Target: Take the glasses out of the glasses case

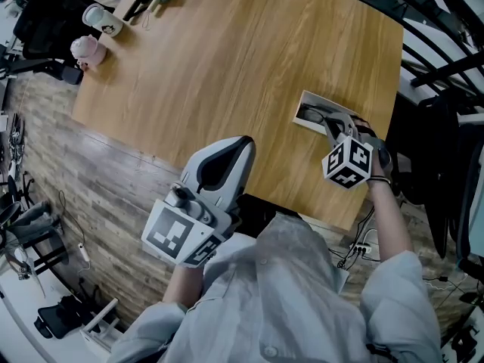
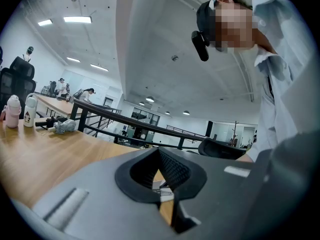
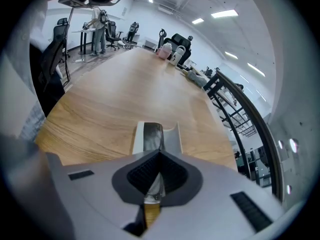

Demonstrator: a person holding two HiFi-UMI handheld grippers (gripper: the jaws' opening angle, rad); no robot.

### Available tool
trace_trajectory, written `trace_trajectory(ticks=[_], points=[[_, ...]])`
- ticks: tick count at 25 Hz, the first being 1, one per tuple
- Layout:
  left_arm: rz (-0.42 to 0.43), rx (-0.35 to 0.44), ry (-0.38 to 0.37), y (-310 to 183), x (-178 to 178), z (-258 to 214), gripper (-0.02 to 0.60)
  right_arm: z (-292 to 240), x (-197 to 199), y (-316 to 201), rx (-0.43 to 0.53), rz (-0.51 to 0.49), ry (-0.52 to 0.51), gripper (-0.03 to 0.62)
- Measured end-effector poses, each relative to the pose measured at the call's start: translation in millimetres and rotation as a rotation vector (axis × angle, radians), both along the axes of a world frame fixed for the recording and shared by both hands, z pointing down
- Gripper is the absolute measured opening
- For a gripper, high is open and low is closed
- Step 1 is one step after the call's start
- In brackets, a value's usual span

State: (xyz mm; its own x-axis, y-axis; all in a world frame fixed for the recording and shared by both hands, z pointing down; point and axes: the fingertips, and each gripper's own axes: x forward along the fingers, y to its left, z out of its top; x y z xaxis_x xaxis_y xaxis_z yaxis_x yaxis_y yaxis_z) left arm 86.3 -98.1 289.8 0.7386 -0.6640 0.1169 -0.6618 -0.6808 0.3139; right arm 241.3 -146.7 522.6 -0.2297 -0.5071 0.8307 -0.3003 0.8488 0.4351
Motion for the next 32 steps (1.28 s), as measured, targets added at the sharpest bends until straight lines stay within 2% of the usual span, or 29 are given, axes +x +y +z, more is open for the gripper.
trace_trajectory(ticks=[10,15,26,32], points=[[0.021,0.004,0.009,0,0,-2,0.003,1,13,-9,0.016,0.062,0.007,0.000],[0.009,0.002,0.006,-1,-4,-1,0.003,12,15,-8,-0.030,0.081,-0.002,0.002],[-0.020,-0.008,0.000,-4,-9,4,0.003,30,12,-13,-0.111,0.037,0.017,0.002],[-0.029,-0.010,0.005,-6,-8,7,0.003,35,11,-14,-0.183,0.044,-0.018,0.002]])
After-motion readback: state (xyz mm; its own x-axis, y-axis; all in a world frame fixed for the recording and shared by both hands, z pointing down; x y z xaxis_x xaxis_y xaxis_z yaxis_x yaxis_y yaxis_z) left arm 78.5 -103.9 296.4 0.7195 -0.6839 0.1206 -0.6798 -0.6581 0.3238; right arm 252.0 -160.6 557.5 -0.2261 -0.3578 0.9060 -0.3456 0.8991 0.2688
